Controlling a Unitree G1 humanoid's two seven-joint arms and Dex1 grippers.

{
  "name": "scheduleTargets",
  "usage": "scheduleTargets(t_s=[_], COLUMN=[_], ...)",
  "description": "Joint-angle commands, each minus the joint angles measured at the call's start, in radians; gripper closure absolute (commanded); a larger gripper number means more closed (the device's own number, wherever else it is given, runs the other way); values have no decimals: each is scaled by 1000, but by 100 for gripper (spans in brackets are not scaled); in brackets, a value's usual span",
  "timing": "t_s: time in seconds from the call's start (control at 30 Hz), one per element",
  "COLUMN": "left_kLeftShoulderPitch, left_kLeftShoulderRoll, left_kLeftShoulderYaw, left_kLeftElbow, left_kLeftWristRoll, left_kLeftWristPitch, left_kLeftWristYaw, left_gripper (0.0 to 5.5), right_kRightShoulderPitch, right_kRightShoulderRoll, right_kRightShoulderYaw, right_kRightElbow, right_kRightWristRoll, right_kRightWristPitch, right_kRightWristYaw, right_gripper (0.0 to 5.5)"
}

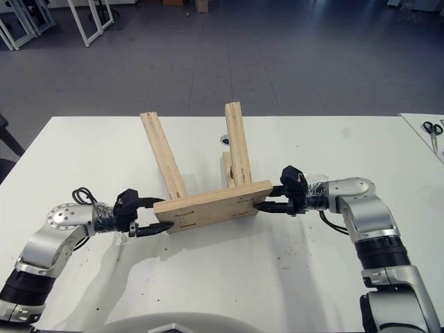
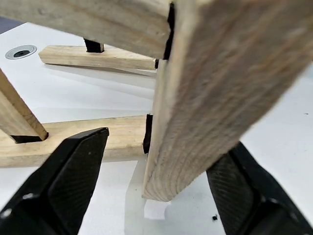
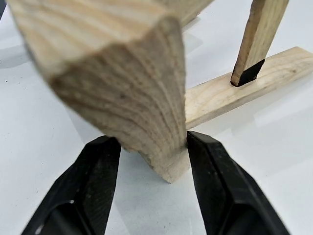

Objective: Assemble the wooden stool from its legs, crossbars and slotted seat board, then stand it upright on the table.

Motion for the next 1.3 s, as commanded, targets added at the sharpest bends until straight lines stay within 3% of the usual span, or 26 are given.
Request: scheduleTargets(t_s=[0.03,0.23,0.4,0.57,0.67,0.73,0.83,0.93,1.0,1.07,1.23,1.3], left_kLeftShoulderPitch=[-57,-154,-391,-640,-875,-1009,-1183,-1321,-1320,-1305,-1265,-1239], left_kLeftShoulderRoll=[27,134,176,69,-24,-56,-71,-64,-80,-82,-67,-57], left_kLeftShoulderYaw=[-28,-21,112,287,381,403,540,694,805,870,1006,1033], left_kLeftElbow=[68,124,102,294,657,922,1342,1814,1887,1903,1887,1854], left_kLeftWristRoll=[17,-117,-454,-736,-814,-846,-800,-894,-964,-978,-962,-941], left_kLeftWristPitch=[58,352,740,1137,1276,1283,1265,1037,850,761,715,727], left_kLeftWristYaw=[-32,-211,-352,-321,-138,-9,199,553,750,859,987,1002], left_gripper=[284,361,363,395,395,395,313,262,233,189,107,69], right_kRightShoulderPitch=[3,-23,-157,-311,-436,-494,-554,-599,-626,-633,-622,-621], right_kRightShoulderRoll=[-16,20,50,141,240,301,408,549,566,560,535,520], right_kRightShoulderYaw=[28,-35,-214,-383,-504,-594,-732,-820,-836,-837,-858,-891], right_kRightElbow=[-25,-86,-175,-122,101,240,340,377,396,399,398,415], right_kRightWristRoll=[11,133,500,802,854,874,962,1025,1029,1025,1078,1104], right_kRightWristPitch=[-20,103,461,756,888,913,911,810,767,754,786,763], right_kRightWristYaw=[82,114,92,-115,-440,-676,-1057,-1452,-1534,-1576,-1563,-1523], right_gripper=[379,402,409,419,419,419,420,420,420,355,260,252])
